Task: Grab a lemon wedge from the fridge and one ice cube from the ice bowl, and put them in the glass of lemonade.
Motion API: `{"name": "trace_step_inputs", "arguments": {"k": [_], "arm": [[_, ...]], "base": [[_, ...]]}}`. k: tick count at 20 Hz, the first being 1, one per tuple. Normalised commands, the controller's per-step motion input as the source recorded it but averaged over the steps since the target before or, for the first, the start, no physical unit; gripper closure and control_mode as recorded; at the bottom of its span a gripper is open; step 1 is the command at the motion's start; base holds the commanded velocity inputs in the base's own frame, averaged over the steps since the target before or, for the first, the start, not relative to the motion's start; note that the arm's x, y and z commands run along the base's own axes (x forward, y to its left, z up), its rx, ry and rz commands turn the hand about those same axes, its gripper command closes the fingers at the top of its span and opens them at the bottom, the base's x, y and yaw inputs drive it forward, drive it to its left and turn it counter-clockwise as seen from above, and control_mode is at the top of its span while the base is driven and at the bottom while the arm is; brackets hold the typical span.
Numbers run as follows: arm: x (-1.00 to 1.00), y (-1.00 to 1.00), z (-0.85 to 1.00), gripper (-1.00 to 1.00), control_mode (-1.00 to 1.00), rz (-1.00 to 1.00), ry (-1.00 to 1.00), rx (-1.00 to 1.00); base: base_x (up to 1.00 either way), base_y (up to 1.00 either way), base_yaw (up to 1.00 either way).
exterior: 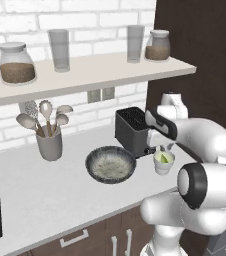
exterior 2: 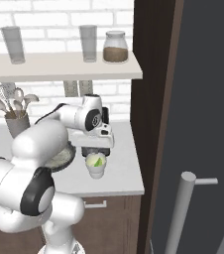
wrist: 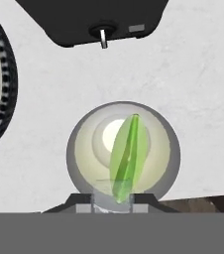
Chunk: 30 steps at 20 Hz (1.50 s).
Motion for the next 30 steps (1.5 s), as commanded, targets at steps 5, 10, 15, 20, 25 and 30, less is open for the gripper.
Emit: {"name": "trace_step_inputs", "arguments": {"k": [5, 10, 15, 20, 25, 30], "arm": [[0.14, 0.0, 0.0, 1.0, -1.0, 0.0, 0.02, 0.0], [0.13, 0.0, 0.0, 1.0, -1.0, 0.0, 0.01, 0.0], [0.07, 0.0, 0.0, 1.0, -1.0, 0.0, 0.0, 0.0], [0.02, 0.0, 0.0, -1.0, -1.0, 0.0, 0.0, 0.0], [0.0, 0.0, 0.0, -1.0, -1.0, 0.0, 0.0, 0.0], [0.0, 0.0, 0.0, -1.0, -1.0, 0.0, 0.0, 0.0]], "base": [[0.0, 0.0, 0.0], [0.0, 0.0, 0.0], [0.0, 0.0, 0.0], [0.0, 0.0, 0.0], [0.0, 0.0, 0.0], [0.0, 0.0, 0.0]]}}
